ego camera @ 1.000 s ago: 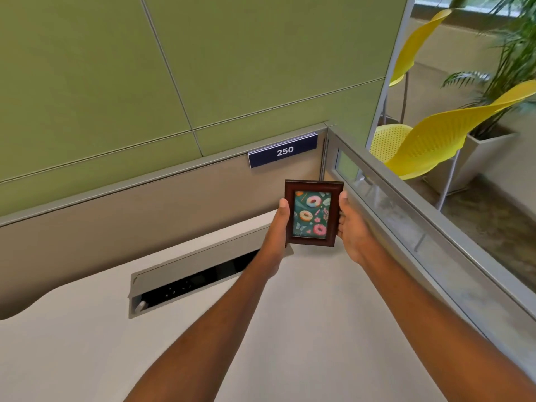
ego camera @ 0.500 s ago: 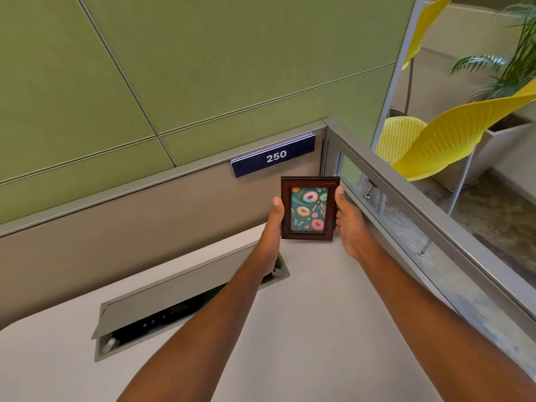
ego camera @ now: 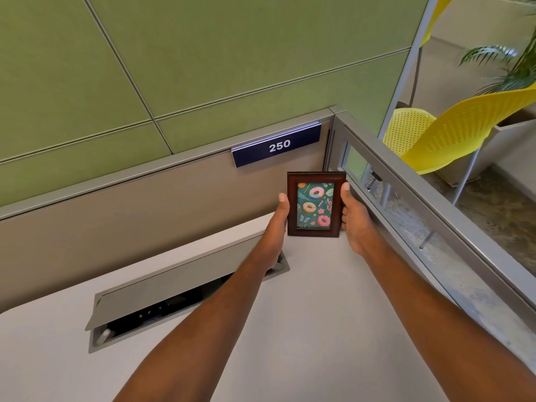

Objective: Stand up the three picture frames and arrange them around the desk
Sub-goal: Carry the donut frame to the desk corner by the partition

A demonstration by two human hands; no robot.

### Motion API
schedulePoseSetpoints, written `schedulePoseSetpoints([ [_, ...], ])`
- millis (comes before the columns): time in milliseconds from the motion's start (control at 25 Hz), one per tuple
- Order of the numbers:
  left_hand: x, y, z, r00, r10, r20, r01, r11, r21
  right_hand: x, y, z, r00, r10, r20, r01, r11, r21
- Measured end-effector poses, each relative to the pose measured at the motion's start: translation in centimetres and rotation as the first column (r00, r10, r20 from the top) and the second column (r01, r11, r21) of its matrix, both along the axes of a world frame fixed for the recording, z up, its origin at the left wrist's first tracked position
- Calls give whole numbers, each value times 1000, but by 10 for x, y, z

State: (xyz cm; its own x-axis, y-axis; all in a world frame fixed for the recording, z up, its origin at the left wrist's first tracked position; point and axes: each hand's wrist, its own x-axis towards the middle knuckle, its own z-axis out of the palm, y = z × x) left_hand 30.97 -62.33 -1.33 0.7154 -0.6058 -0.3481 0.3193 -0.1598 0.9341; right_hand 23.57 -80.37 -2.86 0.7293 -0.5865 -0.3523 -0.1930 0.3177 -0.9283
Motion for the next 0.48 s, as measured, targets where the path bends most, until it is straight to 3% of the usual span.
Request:
schedulePoseSetpoints([
  [280, -26, 13, 13, 999, 29, 38, -29, 999, 16, -17, 15, 12, 996, 17, 91, -7, 993, -114],
  [480, -84, 65, 33, 987, 154, -43, -152, 987, 59, -64, 65, 9, 978, -175, 114, 195, 961, -195],
])
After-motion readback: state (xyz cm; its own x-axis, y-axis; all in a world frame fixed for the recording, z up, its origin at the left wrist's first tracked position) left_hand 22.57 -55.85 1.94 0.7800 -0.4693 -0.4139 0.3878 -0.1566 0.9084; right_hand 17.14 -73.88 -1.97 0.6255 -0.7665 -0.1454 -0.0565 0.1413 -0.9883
